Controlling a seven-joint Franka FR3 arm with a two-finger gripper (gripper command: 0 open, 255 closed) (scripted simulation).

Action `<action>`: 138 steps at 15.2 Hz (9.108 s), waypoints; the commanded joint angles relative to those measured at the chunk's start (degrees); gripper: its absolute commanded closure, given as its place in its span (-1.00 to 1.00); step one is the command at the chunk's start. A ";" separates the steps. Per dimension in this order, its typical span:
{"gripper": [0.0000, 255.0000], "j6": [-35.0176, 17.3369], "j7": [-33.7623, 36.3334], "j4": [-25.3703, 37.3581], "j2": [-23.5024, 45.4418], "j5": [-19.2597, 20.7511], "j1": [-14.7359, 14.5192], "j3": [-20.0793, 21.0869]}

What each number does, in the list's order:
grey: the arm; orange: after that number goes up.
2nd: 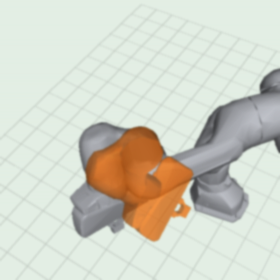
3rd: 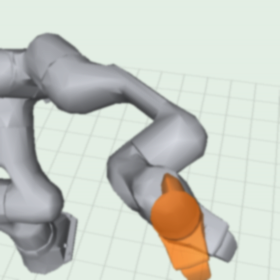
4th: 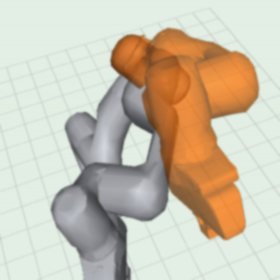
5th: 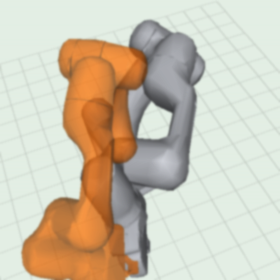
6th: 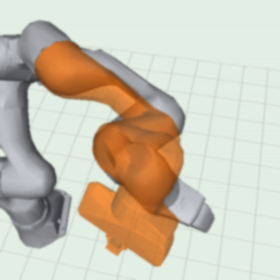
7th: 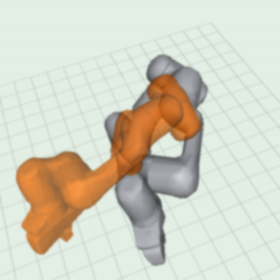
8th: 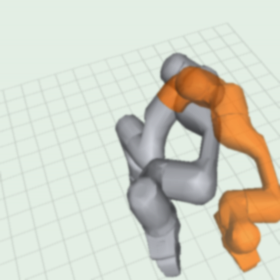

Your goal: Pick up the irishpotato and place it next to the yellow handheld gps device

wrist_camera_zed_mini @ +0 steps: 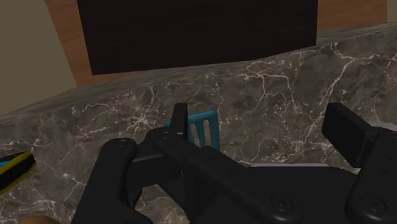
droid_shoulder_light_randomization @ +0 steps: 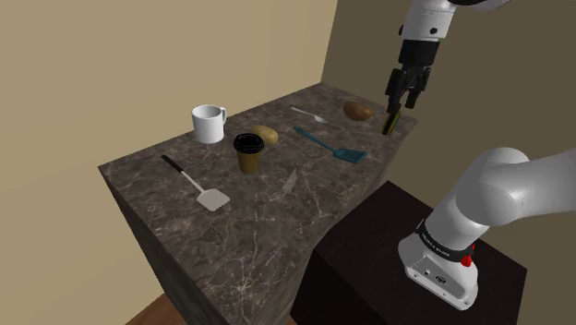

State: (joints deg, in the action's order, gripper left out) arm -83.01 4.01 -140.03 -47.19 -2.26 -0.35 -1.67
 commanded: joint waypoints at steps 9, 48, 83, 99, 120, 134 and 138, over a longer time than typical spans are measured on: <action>-1.00 -13.59 2.15 3.02 15.48 -2.43 -1.69 3.00; -1.00 -35.30 9.85 43.00 73.59 0.38 -6.84 8.08; 1.00 -19.96 10.51 52.89 68.10 0.05 -6.68 8.32; 1.00 -7.58 11.25 65.41 68.22 0.14 -6.84 8.42; 1.00 -11.52 -10.11 39.01 46.93 -0.20 5.88 -0.34; 1.00 -14.79 -23.22 31.47 43.01 1.95 12.34 -7.32; 1.00 -17.83 -23.29 28.67 43.26 1.92 12.35 -7.35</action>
State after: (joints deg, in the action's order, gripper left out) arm -99.67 -19.28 -110.21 -3.92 -0.34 12.01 -9.03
